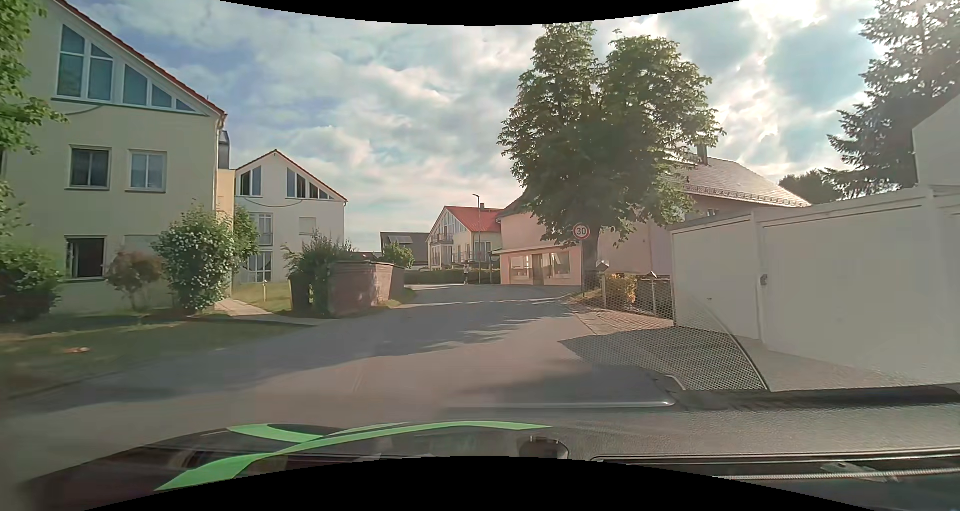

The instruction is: Follow the waypoints while adhering to traffic rules and regulations

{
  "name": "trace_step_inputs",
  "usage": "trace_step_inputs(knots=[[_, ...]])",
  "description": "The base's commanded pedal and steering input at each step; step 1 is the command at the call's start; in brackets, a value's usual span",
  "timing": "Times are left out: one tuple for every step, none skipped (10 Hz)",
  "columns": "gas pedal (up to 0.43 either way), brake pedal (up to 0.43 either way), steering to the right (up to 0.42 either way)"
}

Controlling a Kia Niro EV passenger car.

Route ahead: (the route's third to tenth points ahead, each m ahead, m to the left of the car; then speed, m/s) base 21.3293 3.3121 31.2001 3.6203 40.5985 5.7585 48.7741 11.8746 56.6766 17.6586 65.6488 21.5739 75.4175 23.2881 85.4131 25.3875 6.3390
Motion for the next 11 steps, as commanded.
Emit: trace_step_inputs(knots=[[0.169,0.0,0.012],[0.169,0.0,0.011],[0.169,0.0,0.01],[0.169,0.0,0.01],[0.157,0.0,0.008],[0.15,0.0,0.008],[0.15,0.0,0.007],[0.15,0.0,0.005],[0.15,0.0,0.004],[0.157,0.0,0.003],[0.177,0.0,0.0]])
